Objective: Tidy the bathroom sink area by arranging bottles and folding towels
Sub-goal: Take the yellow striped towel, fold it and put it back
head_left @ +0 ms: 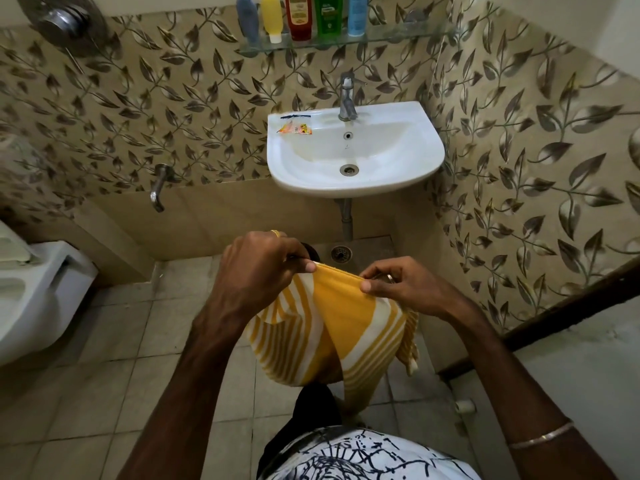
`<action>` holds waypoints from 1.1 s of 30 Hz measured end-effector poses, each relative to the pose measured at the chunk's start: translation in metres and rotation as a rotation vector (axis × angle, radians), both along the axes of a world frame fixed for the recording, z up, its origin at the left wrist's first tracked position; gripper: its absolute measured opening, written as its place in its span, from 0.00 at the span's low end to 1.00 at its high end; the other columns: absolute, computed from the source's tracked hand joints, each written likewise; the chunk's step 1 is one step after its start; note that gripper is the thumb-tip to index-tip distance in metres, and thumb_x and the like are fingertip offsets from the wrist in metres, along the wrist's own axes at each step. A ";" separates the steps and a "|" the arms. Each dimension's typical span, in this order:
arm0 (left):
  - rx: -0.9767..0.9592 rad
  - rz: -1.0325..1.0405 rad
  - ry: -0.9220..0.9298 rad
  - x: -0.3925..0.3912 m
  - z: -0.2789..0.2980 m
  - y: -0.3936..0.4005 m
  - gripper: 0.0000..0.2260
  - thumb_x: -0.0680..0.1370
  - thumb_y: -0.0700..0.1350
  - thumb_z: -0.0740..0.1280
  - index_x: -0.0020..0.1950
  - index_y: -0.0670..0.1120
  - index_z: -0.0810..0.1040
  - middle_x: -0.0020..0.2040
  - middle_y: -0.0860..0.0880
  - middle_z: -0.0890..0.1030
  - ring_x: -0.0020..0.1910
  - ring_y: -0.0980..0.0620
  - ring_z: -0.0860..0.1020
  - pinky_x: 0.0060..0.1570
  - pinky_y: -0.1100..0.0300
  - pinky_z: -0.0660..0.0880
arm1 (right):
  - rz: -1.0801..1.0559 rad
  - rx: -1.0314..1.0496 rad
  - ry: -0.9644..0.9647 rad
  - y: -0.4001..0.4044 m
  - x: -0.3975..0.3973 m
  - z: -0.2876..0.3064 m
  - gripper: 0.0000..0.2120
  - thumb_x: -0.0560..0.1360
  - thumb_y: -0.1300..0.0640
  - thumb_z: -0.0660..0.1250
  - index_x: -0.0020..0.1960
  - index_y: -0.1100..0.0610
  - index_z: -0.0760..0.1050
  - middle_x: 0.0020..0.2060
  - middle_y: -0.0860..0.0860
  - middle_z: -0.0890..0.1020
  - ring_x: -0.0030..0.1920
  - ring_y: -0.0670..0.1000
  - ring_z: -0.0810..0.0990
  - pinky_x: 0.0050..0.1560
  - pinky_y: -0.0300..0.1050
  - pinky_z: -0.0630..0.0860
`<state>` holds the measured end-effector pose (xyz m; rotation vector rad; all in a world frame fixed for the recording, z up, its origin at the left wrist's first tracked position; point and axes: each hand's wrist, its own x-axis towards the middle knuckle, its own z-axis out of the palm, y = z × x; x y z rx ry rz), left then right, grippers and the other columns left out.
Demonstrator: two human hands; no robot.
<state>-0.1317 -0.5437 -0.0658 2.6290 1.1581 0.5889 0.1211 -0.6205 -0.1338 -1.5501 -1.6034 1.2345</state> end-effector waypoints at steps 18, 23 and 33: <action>-0.261 -0.091 0.235 0.038 -0.012 -0.017 0.13 0.74 0.57 0.73 0.56 0.55 0.84 0.47 0.52 0.86 0.46 0.54 0.82 0.44 0.55 0.79 | -0.001 0.202 -0.095 -0.002 -0.013 0.010 0.06 0.74 0.51 0.75 0.51 0.49 0.84 0.44 0.44 0.85 0.47 0.43 0.83 0.50 0.48 0.80; -0.165 -0.043 0.097 0.034 -0.008 -0.019 0.09 0.73 0.53 0.75 0.51 0.54 0.86 0.44 0.53 0.86 0.44 0.54 0.82 0.40 0.58 0.76 | 0.058 0.001 0.002 -0.006 -0.001 0.003 0.13 0.81 0.46 0.63 0.57 0.50 0.82 0.49 0.48 0.84 0.51 0.50 0.83 0.55 0.56 0.80; -0.134 0.023 0.073 0.018 0.004 -0.013 0.08 0.72 0.53 0.76 0.49 0.53 0.87 0.42 0.53 0.86 0.40 0.55 0.82 0.39 0.58 0.78 | -0.003 0.002 -0.047 -0.008 0.012 0.012 0.13 0.75 0.44 0.67 0.52 0.50 0.83 0.47 0.47 0.85 0.50 0.43 0.83 0.55 0.49 0.81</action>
